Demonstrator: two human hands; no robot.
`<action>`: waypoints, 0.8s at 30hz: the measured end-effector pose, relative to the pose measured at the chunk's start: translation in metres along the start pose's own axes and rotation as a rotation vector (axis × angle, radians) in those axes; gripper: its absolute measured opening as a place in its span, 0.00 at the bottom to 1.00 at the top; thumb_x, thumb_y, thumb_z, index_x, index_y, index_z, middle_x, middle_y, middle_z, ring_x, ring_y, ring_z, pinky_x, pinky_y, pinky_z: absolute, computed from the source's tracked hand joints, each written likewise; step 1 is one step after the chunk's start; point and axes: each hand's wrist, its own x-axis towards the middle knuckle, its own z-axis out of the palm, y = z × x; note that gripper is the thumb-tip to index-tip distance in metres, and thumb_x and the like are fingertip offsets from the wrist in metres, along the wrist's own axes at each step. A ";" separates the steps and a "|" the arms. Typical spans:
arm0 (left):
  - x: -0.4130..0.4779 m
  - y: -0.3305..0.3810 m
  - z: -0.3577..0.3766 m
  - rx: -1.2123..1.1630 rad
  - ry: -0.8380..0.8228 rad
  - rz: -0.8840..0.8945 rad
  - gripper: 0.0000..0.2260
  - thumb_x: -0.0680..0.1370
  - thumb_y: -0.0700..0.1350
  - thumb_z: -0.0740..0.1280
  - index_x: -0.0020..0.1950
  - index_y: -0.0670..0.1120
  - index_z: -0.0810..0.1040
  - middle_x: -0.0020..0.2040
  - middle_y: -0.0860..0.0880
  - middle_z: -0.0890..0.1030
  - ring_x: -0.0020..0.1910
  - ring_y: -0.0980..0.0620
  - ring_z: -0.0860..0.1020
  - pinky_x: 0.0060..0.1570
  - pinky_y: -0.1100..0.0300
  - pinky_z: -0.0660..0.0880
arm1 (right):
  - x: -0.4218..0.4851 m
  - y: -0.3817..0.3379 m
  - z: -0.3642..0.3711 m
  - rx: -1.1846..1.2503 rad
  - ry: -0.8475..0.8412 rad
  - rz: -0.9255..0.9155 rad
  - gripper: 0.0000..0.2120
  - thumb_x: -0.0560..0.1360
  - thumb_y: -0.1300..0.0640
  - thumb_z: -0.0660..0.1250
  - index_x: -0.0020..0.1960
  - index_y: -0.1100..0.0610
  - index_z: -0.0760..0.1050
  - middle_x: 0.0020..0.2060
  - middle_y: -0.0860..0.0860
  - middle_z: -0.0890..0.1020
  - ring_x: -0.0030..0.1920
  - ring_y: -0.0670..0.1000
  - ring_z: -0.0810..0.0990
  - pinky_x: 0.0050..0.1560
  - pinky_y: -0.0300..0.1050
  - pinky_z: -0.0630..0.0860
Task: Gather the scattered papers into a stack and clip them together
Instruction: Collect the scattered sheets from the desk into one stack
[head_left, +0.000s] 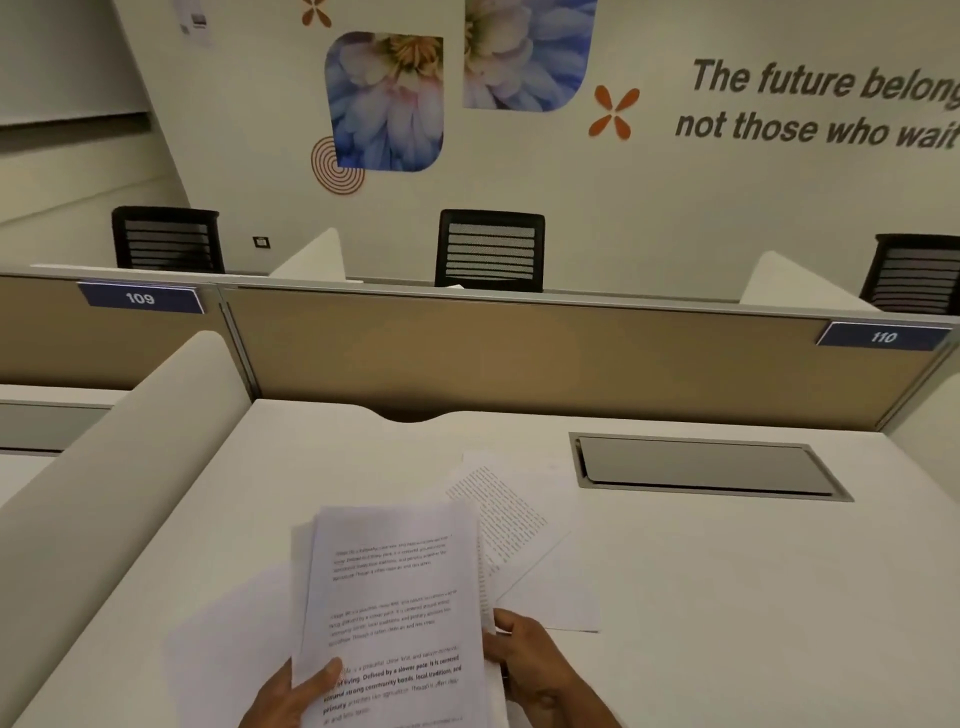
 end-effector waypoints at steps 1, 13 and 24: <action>0.000 0.000 0.005 -0.002 0.010 0.017 0.16 0.79 0.36 0.68 0.66 0.40 0.73 0.54 0.37 0.83 0.58 0.35 0.79 0.69 0.41 0.71 | 0.001 0.001 -0.002 -0.009 0.026 0.003 0.11 0.76 0.57 0.74 0.55 0.60 0.84 0.48 0.57 0.89 0.44 0.53 0.88 0.44 0.46 0.84; 0.027 -0.008 0.025 0.061 -0.011 0.035 0.22 0.78 0.30 0.68 0.72 0.35 0.72 0.51 0.44 0.85 0.59 0.38 0.78 0.67 0.44 0.70 | 0.021 -0.002 -0.007 -0.170 0.177 0.052 0.26 0.85 0.42 0.46 0.65 0.52 0.77 0.50 0.49 0.81 0.41 0.40 0.77 0.34 0.27 0.70; 0.033 0.000 0.013 -0.089 0.063 0.054 0.21 0.78 0.30 0.68 0.71 0.37 0.72 0.49 0.44 0.83 0.50 0.41 0.79 0.65 0.47 0.71 | 0.062 -0.033 -0.035 -0.524 0.726 -0.350 0.33 0.73 0.55 0.76 0.74 0.58 0.67 0.68 0.57 0.75 0.70 0.59 0.71 0.68 0.57 0.71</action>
